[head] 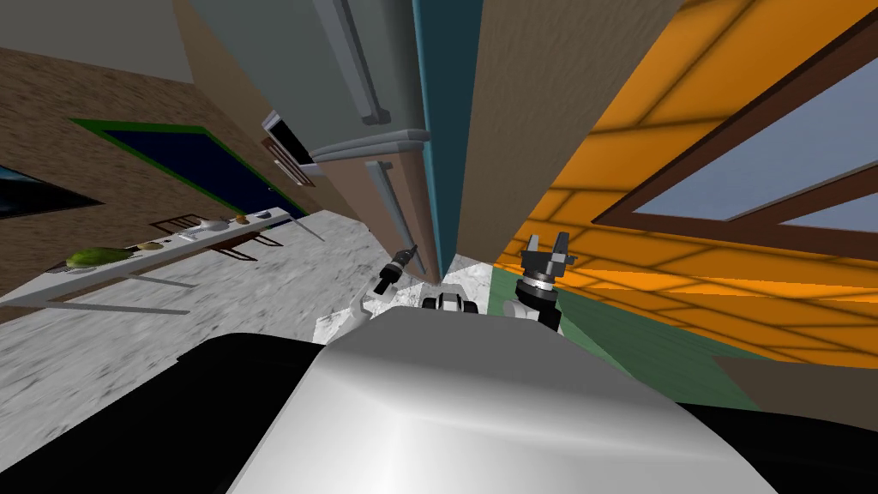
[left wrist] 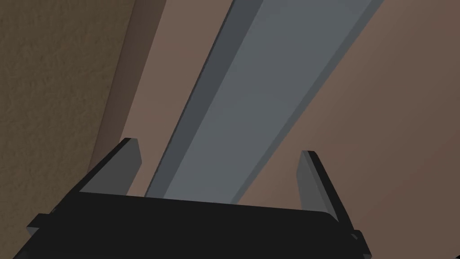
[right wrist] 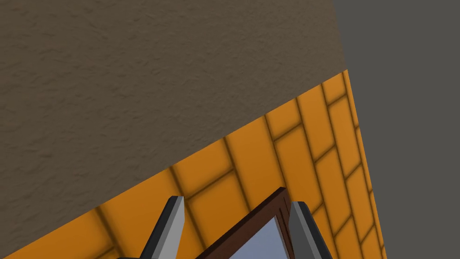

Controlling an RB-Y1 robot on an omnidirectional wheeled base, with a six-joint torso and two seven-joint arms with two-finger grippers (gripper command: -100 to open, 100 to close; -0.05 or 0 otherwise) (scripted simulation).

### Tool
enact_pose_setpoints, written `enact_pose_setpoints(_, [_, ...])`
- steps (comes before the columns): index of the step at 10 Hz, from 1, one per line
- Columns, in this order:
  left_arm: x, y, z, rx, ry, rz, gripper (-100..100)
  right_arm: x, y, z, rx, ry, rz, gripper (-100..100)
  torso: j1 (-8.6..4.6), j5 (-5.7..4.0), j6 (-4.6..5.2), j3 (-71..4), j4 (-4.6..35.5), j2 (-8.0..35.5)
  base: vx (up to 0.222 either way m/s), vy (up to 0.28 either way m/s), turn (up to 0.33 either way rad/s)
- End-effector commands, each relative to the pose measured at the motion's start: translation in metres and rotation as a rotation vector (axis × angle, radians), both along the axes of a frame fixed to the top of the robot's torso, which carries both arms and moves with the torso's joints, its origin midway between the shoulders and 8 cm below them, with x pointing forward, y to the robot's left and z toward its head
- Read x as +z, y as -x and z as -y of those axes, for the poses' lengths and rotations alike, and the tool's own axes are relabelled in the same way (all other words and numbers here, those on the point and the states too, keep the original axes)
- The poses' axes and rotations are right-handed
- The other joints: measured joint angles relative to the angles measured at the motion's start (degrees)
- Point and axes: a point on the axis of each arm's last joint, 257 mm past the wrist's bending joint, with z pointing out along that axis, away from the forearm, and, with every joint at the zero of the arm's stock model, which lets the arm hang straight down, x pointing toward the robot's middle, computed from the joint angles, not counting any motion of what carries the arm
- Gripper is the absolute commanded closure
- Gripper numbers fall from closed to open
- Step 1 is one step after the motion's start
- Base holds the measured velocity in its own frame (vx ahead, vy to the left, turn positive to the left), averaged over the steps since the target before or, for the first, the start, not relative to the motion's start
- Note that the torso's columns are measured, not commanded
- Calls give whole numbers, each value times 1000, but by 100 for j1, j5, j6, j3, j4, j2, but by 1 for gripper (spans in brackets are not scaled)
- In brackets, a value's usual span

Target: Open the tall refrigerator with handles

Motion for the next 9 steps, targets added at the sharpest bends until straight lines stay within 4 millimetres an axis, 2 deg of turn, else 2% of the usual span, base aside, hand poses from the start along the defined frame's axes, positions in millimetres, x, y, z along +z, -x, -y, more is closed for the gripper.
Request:
enact_pose_setpoints(1, [2, 0, -1, 1, -2, 1, -100, 0, 0, 0, 0, 0, 0, 0, -8, -1, 3, -9, -3, -21, 67, -24, -6])
enact_pose_setpoints(2, [3, 0, -1, 2, -2, 1, 100, 0, 0, 0, 0, 0, 0, 0, -11, -2, 2, -10, -5, -16, 10, -2, 4])
enact_pose_setpoints(3, [-5, -9, 17, -25, 16, -14, 100, 0, 0, 0, 0, 0, 0, 0, -13, 1, 3, -4, 0, -7, -85, 140, 74])
enact_pose_setpoints(4, [1, -13, 28, -45, 21, -2, 100, 0, 0, 0, 0, 0, 0, 0, 33, 15, -1, 8, 3, 13, -100, 172, 14])
enact_pose_setpoints(5, [-8, -19, 39, -59, 22, -20, 100, 0, 0, 0, 0, 0, 0, 0, 35, 22, -4, 6, 1, 4, -149, 215, 47])
enact_pose_setpoints(6, [-5, -21, 55, -89, 42, -16, 100, 0, 0, 0, 0, 0, 0, 0, 38, 22, -8, 1, -10, -2, -167, 251, 31])
enact_pose_setpoints(7, [0, -24, 57, -94, 42, -5, 100, 0, 0, 0, 0, 1, 0, 0, 30, 19, -10, -11, -8, -20, -100, 162, -4])
enact_pose_setpoints(8, [-12, -27, 74, -116, 47, -30, 100, 0, 0, 0, 0, 0, 0, 0, -7, 4, -6, -38, -3, -60, -104, 207, 67])
enact_pose_setpoints(9, [-1, -32, 87, -142, 57, -10, 100, 0, 0, 0, 0, 0, 0, 0, 11, 7, -7, -45, -19, -74, -97, 188, 22])
